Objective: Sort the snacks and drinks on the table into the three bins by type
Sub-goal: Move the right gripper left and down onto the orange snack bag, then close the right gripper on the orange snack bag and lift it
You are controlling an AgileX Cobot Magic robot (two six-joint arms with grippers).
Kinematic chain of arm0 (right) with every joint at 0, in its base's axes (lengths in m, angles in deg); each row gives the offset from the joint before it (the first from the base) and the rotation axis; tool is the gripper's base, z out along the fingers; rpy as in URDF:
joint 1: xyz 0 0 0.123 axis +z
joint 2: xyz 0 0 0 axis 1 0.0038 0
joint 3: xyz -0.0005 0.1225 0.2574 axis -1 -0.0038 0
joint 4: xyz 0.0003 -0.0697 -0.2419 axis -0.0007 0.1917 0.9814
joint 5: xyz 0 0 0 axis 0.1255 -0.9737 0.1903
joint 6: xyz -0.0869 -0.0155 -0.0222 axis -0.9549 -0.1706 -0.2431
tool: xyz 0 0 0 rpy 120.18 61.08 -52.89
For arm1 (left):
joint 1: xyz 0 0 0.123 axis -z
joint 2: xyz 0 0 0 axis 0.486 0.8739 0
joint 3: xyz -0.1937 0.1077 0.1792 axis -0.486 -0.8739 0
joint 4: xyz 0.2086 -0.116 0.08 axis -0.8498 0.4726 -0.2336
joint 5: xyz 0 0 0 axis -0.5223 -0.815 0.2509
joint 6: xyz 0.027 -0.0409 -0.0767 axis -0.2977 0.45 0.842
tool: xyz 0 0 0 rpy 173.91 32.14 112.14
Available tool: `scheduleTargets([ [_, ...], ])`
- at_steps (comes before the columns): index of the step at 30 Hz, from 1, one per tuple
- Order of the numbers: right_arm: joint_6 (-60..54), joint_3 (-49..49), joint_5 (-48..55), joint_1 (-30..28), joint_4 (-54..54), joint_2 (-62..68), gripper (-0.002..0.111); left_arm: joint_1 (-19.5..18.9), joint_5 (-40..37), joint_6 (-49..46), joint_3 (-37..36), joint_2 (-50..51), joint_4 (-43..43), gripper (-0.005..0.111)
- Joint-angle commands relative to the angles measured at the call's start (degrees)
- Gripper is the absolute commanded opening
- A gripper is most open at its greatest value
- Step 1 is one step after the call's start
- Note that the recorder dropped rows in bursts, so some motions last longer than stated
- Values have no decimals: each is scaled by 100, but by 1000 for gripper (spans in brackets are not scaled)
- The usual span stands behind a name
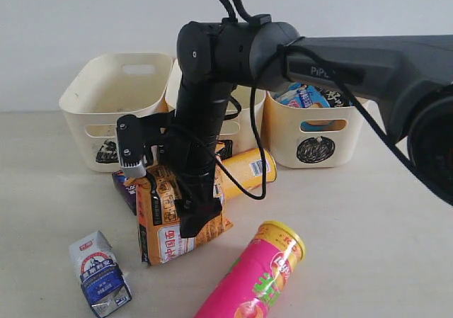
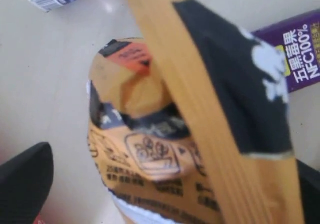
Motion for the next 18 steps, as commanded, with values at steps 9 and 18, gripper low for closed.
scheduleTargets([
  [9, 500, 8, 244, 223, 284, -2, 51, -13, 38, 50, 19, -17, 41, 4],
  [18, 508, 8, 310, 223, 350, -2, 0, -13, 27, 50, 19, -17, 41, 4],
])
